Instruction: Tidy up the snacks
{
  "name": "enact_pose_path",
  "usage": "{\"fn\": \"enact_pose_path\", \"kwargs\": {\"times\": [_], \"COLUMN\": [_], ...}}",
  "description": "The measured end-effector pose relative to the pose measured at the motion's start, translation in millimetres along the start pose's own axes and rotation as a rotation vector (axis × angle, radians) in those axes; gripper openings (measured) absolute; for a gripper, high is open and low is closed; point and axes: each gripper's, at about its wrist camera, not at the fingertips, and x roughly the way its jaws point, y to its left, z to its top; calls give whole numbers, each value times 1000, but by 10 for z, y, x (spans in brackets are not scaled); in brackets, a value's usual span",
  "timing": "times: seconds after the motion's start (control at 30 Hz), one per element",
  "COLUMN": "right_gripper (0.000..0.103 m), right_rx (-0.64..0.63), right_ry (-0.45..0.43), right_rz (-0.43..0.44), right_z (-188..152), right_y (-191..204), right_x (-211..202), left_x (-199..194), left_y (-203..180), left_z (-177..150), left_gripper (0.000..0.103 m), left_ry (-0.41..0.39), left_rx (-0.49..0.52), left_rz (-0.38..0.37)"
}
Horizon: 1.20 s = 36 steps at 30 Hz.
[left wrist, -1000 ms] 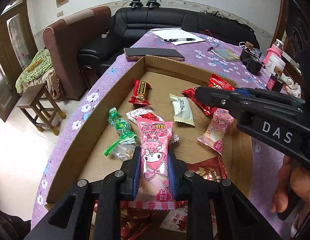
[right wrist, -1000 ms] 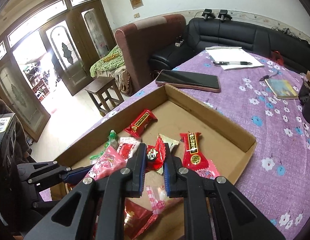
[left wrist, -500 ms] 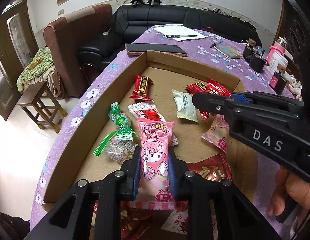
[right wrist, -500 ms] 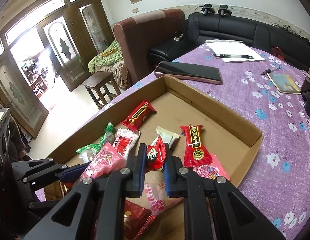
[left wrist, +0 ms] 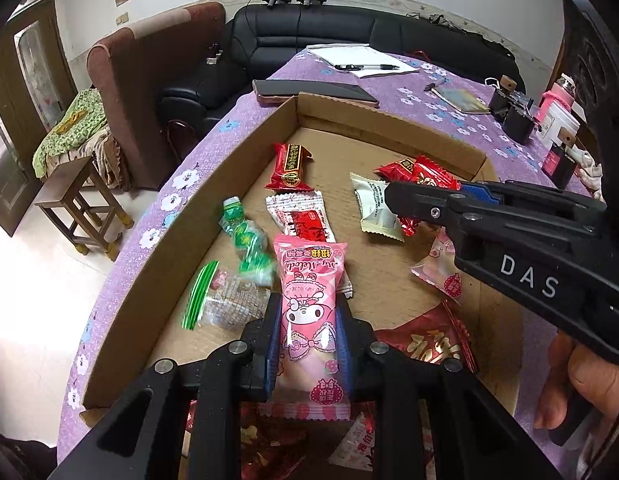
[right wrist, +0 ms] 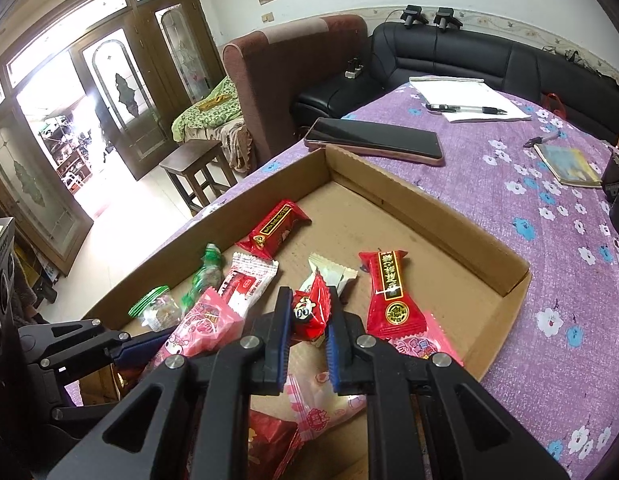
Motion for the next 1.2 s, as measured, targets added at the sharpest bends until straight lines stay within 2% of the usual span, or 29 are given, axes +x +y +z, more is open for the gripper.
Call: {"fn": "enact_pose_path", "kwargs": {"times": [0.53,0.57,0.6,0.63,0.67,0.7,0.73,0.87,0.93,1.1,1.2], "right_gripper": [15,15,18,27,32,42,47,47,54,58,65], "right_rx": [-3,0,4,8,12,16,19,36,39,53,64], "right_ry": [-2,-3,-5,-8,-13,-22,-30,-76,-95,-140,-156], "right_rz": [-28,-32,-34,-33,-37,-41,-43,-39,-43,-62,-76], "right_z": [-13,-14,-14,-15,-16,-17,-16,0,4,-41,-91], "right_y": [2,-2,-4,-9,-16,-22,-23,-46,-56,-103,-134], "right_x": [17,12,-1,-19,-42,-78,-112,-337,-440,-730,-861], "left_x": [36,42,44,42,32,5,-36,-151,-212,-350,-425], "left_y": [40,48,53,65,78,93,103,111,90,-1,-69], "left_z": [11,13,14,18,21,23,27,47,37,-15,-53], "left_gripper": [26,33,52,66,89,97,97,99,100,100,100], "left_ry": [17,23,25,26,24,12,-2,-24,-34,-54,-63], "left_rx": [-29,-37,-43,-53,-64,-76,-87,-96,-86,-64,-52], "left_rz": [-14,-21,-27,-32,-34,-41,-49,-45,-36,-33,-32]}}
